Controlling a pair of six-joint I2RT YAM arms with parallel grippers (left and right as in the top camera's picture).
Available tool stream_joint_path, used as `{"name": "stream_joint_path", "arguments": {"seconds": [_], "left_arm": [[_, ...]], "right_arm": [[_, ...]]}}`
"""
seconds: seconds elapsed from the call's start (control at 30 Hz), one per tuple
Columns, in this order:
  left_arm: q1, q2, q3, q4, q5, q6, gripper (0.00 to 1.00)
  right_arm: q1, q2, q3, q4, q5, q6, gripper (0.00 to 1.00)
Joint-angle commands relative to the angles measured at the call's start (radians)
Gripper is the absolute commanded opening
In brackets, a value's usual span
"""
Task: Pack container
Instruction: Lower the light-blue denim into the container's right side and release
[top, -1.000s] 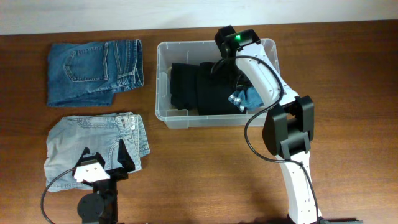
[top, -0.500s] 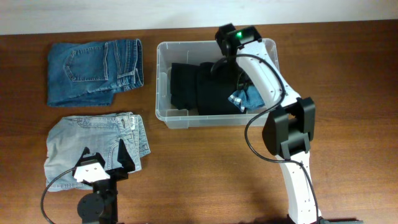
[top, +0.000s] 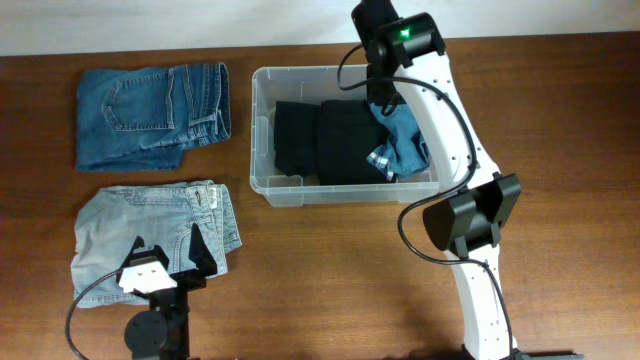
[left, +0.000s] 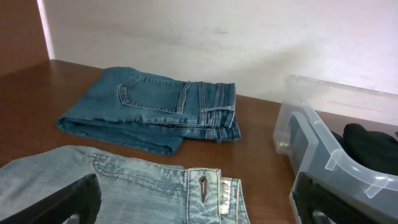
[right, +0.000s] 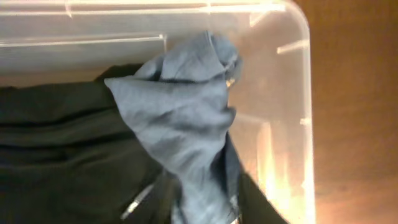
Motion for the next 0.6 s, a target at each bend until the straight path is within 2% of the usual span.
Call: {"name": "stream_joint_path", "arguments": {"seconds": [0.0,0.03,0.07,0.43,0.57], "left_arm": [[0.006,-0.005,-0.001,-0.004,-0.006,0.009,0.99],[0.006,-0.005,-0.001,-0.004,-0.006,0.009,0.99],[0.006,-0.005,-0.001,-0.004,-0.006,0.009,0.99],[0.006,-0.005,-0.001,-0.004,-0.006,0.009,0.99],[0.006,-0.005,-0.001,-0.004,-0.006,0.009,0.99]], "right_arm": [[-0.008,0.019,-0.032,0.017,-0.015,0.01,0.11],[-0.009,0.02,-0.053,0.032,-0.018,0.01,0.05],[-0.01,0.021,-0.07,0.046,-0.023,0.01,0.04],[-0.028,0.024,-0.317,0.193,-0.037,0.01,0.04],[-0.033,0.024,-0.408,0.261,-0.138,0.01,0.04]]}}
